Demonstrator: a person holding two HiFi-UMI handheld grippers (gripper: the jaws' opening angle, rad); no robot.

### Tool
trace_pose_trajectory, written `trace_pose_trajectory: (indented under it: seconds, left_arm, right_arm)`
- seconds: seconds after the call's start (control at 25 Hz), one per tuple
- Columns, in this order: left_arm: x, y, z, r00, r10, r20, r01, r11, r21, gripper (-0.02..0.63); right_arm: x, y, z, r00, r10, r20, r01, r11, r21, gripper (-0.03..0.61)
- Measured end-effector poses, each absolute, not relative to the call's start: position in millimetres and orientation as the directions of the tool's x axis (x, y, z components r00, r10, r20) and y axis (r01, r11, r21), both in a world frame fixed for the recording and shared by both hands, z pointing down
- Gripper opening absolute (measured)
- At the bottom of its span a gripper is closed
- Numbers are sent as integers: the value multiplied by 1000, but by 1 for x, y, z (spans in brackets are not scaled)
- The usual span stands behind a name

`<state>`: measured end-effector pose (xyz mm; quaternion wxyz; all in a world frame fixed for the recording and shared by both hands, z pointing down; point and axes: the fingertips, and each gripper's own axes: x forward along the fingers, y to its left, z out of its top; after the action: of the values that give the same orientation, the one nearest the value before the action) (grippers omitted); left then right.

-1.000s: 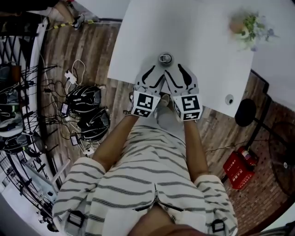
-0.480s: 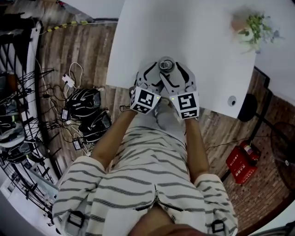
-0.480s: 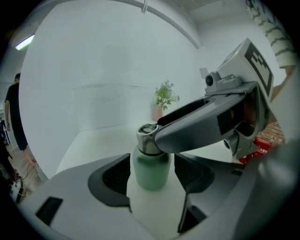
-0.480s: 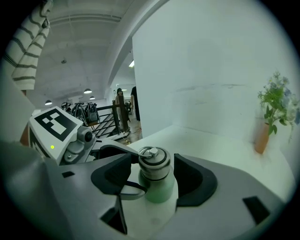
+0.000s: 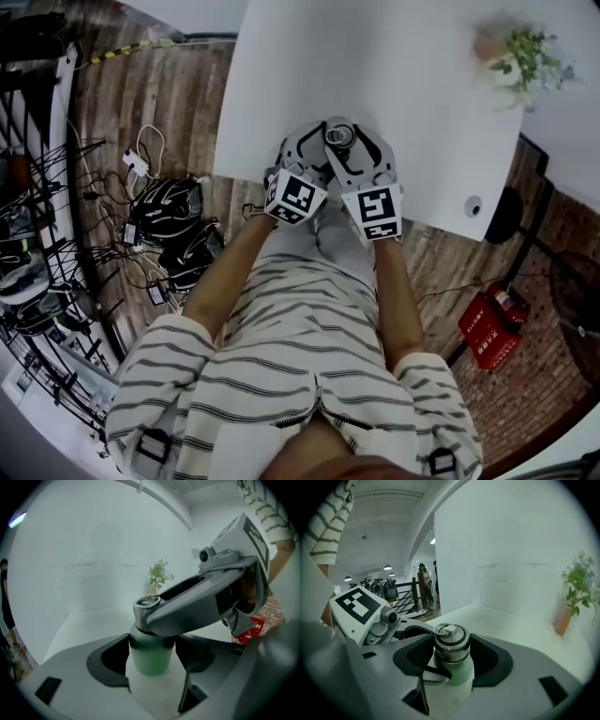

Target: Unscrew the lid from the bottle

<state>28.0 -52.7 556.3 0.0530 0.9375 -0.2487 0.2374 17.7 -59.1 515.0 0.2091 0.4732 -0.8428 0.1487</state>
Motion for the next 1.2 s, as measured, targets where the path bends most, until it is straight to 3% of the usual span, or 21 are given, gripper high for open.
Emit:
trace_pose_trajectory:
  seconds: [0.68,1.2]
  left_arm:
    - [28,-54,560,764,-449,463,-491,-870,-33,296]
    - [25,-52,561,767,-437,470,-479,-877,-34,296]
  right_arm:
    - [19,-58,518,-532,-675,511,-799,600,-41,242]
    - [14,-51,519,-763,-401,507,-477,878,-24,241]
